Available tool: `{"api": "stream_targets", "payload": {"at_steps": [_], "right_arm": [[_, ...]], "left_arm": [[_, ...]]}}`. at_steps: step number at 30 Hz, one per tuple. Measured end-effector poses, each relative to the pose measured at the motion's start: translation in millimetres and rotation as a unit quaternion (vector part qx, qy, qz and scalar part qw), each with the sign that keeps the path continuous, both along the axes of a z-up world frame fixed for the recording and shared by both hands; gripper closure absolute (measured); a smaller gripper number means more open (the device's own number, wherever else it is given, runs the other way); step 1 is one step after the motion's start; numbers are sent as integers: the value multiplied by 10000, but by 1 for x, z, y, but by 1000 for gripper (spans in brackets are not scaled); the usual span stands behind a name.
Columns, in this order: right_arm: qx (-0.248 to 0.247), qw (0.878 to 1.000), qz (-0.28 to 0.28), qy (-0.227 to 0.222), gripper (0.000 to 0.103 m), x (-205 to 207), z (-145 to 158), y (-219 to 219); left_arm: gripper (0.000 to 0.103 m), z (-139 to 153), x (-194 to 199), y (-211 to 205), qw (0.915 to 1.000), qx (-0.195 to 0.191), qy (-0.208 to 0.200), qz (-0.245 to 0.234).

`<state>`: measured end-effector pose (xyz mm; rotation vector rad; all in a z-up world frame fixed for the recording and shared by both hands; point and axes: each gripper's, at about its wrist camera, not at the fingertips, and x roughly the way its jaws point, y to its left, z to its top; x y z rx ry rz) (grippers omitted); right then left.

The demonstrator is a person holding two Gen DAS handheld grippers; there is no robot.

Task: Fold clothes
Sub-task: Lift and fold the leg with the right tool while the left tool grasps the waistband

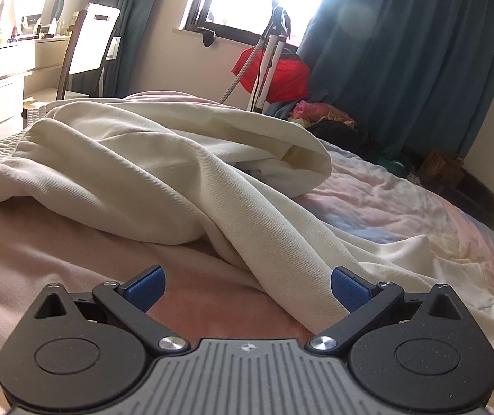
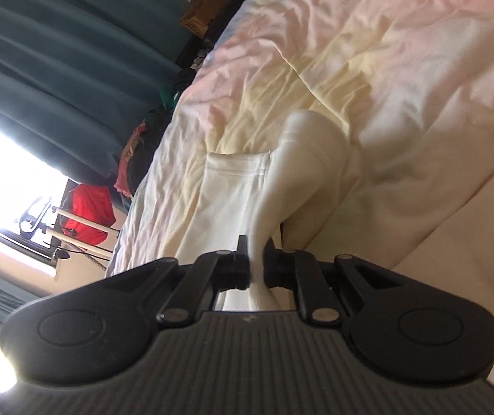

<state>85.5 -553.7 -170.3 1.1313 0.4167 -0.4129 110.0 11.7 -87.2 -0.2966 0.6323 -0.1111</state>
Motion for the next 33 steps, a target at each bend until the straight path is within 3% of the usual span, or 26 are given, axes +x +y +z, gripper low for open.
{"api": "stream_targets", "payload": {"at_steps": [4, 6, 8, 10, 13, 15, 17, 19, 22, 25, 29, 30, 32, 33], "right_arm": [[-556, 9968, 261, 518, 92, 11, 2, 6], [-824, 9941, 287, 649, 94, 14, 5, 9], [-988, 9933, 155, 582, 97, 15, 11, 7], [-1123, 9929, -253, 284, 97, 11, 24, 5], [-1387, 9862, -838, -329, 97, 2, 49, 5], [-1617, 9802, -1082, -372, 98, 2, 54, 3], [-1580, 9795, -1216, -301, 98, 4, 49, -2], [-1304, 9835, -1252, -124, 97, 8, 34, -11], [-966, 9862, -1331, 208, 97, 12, 12, -16], [-594, 9879, -1434, 66, 97, 10, 3, -20], [-868, 9885, -1234, 3, 97, 13, 9, -20], [-748, 9885, -1313, -63, 97, 11, 6, -20], [-529, 9882, -1431, -127, 97, 7, 2, -19], [-428, 9881, -1473, -128, 97, 6, 0, -19]], "left_arm": [[0, -12, 10, 23, 9955, -805, 436, 233], [0, -18, 15, 39, 9888, -1280, 665, 395], [0, -24, 18, 62, 9765, -1872, 797, 714], [1, -33, 18, 89, 9540, -2648, 912, 1067], [3, -51, 15, 134, 8968, -4015, 959, 1593], [3, -61, 12, 160, 8596, -4639, 866, 1961], [4, -67, 15, 180, 8348, -4955, 896, 2227], [6, -68, 26, 195, 8244, -5059, 1106, 2287], [9, -65, 41, 212, 8215, -5017, 1321, 2365], [28, -61, 47, 227, 8267, -4890, 1341, 2440], [61, -50, 47, 254, 8388, -4578, 1187, 2698], [72, -44, 47, 263, 8456, -4375, 1170, 2826], [85, -30, 57, 276, 8725, -3751, 1304, 2847], [88, -23, 59, 279, 8767, -3645, 1312, 2853]]}}
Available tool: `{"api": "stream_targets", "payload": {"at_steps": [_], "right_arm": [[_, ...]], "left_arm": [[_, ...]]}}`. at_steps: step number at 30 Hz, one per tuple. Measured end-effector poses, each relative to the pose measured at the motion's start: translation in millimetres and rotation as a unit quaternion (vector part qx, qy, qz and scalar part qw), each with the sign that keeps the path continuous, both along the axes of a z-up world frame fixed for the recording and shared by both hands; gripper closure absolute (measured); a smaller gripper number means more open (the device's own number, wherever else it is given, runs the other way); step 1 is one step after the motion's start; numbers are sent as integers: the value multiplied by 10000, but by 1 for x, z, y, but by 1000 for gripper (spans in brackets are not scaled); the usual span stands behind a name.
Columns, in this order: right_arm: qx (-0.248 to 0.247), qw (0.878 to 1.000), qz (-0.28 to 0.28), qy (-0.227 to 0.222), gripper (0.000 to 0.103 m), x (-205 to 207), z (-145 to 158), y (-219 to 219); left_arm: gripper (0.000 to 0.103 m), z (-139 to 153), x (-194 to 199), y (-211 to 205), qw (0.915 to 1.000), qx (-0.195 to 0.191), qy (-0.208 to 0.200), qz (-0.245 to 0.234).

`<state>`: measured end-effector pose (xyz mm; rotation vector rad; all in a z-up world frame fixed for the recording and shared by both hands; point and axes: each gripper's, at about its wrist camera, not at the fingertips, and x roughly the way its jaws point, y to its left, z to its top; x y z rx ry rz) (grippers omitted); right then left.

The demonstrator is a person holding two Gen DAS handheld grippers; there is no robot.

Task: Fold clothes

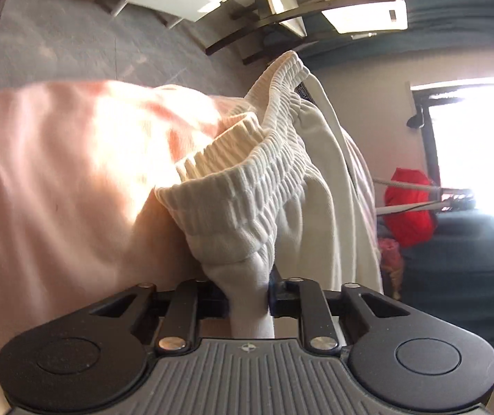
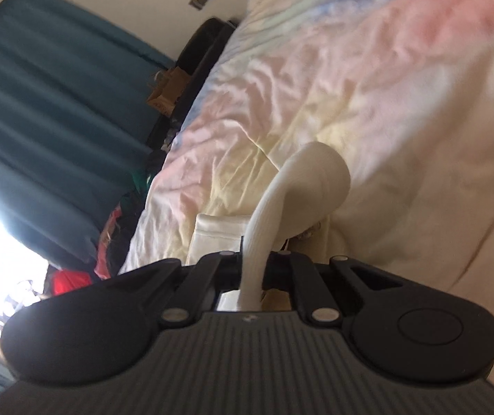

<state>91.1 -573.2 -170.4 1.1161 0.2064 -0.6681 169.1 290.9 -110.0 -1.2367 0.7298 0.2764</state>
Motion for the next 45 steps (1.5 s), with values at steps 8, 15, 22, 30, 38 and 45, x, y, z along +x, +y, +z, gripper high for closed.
{"api": "stream_targets", "payload": {"at_steps": [8, 15, 22, 30, 38, 45], "right_arm": [[77, 9998, 16, 201, 97, -12, 10, 3], [-446, 9960, -261, 727, 97, -43, 39, 12], [-129, 9782, -466, 2020, 97, -54, 12, 7], [-183, 9697, -512, 2384, 75, -50, 16, 7], [-1766, 9563, -71, 2331, 17, -42, 74, 39], [-3072, 9324, 1291, 1398, 17, -33, 136, 126]], "left_arm": [[92, 83, -30, 16, 9978, 565, -328, 55], [92, 64, -91, 35, 9981, 540, 271, -120], [90, 19, -102, 33, 9881, 1236, 770, -486], [53, 51, -90, -4, 9417, 3002, 1015, -1131], [4, 91, -98, -61, 8777, 4500, 474, -1581], [0, 123, -98, -148, 8527, 4847, -653, -1836]]}}
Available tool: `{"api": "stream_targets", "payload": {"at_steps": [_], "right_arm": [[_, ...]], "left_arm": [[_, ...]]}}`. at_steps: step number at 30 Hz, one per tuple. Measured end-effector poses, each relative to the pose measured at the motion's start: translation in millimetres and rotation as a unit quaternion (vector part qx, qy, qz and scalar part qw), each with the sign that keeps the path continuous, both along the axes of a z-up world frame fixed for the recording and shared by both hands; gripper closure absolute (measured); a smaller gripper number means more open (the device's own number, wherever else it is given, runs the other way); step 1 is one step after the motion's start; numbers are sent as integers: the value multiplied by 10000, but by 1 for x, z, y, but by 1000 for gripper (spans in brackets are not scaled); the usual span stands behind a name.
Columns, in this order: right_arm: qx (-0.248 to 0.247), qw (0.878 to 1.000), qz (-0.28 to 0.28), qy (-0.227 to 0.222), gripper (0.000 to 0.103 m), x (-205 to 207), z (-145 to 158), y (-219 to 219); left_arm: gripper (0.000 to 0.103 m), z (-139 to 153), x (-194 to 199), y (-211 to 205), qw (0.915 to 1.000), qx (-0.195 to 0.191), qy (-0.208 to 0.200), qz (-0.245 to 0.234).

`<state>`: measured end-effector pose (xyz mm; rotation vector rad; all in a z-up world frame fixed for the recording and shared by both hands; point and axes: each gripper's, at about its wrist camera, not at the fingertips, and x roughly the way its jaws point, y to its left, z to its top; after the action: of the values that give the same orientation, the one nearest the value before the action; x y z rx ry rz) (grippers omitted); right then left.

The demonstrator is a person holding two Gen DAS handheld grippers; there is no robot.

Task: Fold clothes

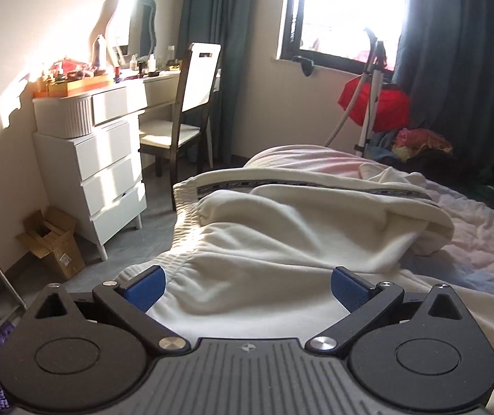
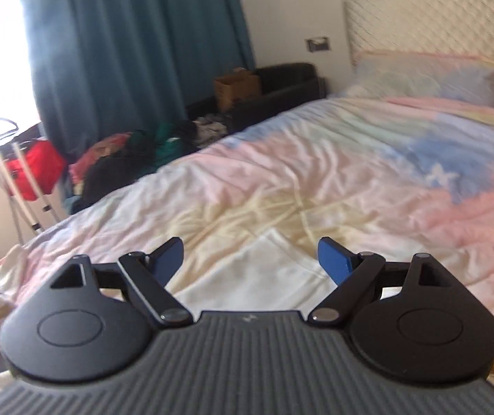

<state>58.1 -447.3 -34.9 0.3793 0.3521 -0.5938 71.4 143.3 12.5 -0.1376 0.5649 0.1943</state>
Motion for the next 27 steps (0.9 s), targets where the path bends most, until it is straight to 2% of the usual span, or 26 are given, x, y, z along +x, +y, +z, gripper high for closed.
{"api": "stream_targets", "payload": {"at_steps": [3, 8, 11, 14, 17, 20, 24, 27], "right_arm": [[-432, 9958, 783, -198, 17, 1, 18, 42], [-484, 9818, 1794, -385, 17, -1, 27, 94], [-470, 9723, 2232, -501, 17, -5, 24, 118], [-497, 9623, 2616, -544, 17, -11, 15, 144], [-785, 9548, 2828, -464, 17, -9, 5, 167], [-919, 9506, 2942, -363, 17, -1, -4, 183], [-939, 9473, 3051, -278, 17, 7, -11, 196], [-913, 9479, 3043, -231, 17, 7, -12, 198]], "left_arm": [[0, 8, 2, -41, 9987, -24, -252, -437], [0, 7, 8, -107, 9926, 104, -596, -1051], [0, -10, 13, -133, 9880, 257, -840, -1269], [0, -41, 13, -140, 9856, 295, -990, -1342], [0, -65, 12, -142, 9863, 489, -906, -1293], [0, -71, 12, -143, 9859, 730, -809, -1270], [0, -72, 11, -141, 9852, 622, -912, -1313], [0, -79, 15, -138, 9869, 527, -732, -1338]]}}
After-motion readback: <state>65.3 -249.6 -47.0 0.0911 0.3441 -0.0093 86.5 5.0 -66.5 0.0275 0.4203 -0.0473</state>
